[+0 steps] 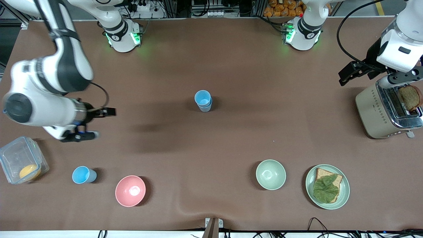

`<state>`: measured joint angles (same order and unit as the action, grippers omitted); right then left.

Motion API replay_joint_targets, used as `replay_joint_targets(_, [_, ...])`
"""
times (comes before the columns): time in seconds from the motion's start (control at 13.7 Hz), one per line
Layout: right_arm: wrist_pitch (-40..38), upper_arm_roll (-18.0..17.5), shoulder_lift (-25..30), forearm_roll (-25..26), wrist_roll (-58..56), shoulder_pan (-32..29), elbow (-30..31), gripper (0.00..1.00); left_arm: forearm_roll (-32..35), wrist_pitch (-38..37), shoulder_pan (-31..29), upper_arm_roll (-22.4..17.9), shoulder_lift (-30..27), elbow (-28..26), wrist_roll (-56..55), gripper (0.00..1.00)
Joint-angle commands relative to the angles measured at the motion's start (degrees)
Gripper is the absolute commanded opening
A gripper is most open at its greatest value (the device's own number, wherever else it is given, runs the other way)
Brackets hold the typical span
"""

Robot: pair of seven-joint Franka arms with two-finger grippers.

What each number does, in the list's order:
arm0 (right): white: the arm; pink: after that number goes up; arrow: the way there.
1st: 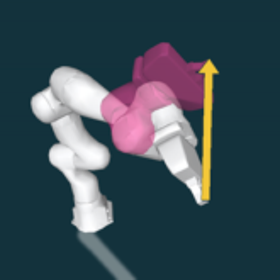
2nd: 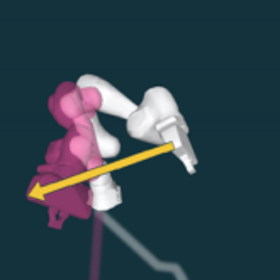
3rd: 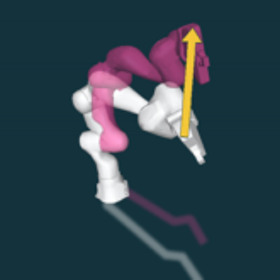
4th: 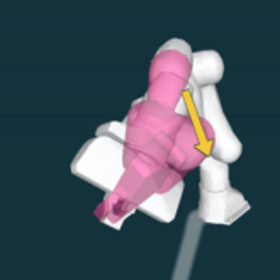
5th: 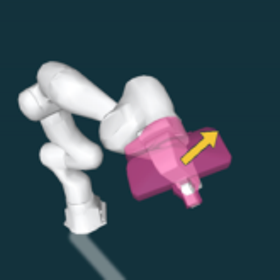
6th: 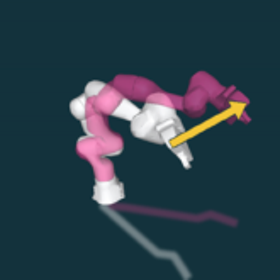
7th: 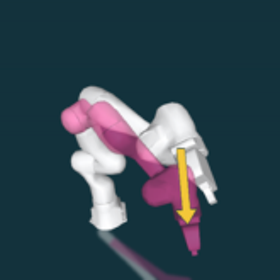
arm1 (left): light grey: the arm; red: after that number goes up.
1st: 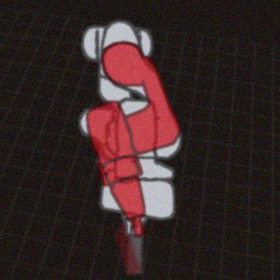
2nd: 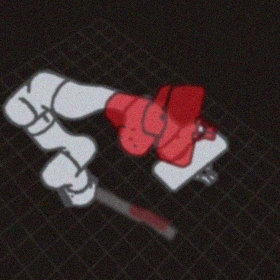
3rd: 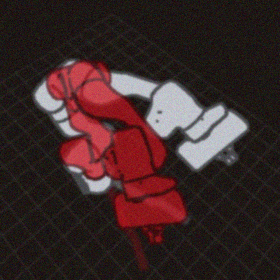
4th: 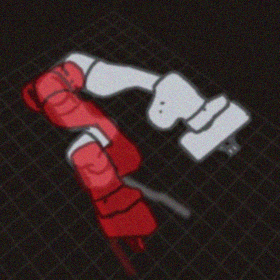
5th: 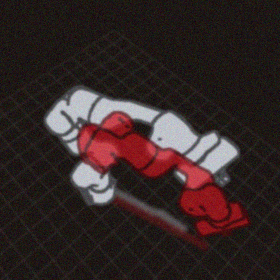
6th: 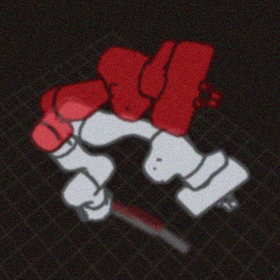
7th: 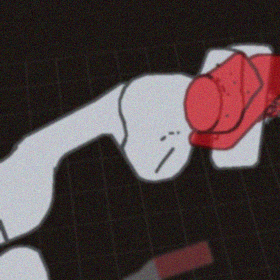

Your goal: Stack blue cups with both arms

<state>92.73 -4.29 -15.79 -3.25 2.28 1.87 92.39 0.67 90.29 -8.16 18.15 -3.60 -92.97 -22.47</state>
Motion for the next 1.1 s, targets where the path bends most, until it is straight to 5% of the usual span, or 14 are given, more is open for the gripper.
replay_joint_targets(0.0, [2.46, -1.33, 7.61, -0.26, -2.01, -3.01, 5.26, 1.0, -0.76, -0.56, -0.45, 0.39, -0.36, 0.68, 0.85, 1.0])
replay_joint_targets(0.59, [-0.69, -0.81, 16.4, 1.67, -2.02, -7.05, 3.5, 1.0, -0.85, -0.56, -0.54, 0.22, -0.09, 1.3, 1.47, 1.0])
replay_joint_targets(1.02, [-8.09, -0.81, 16.32, 1.58, -2.98, -9.34, -3.53, 1.0, -0.85, -0.38, -0.63, 0.05, 2.01, 4.64, 3.49, 1.0])
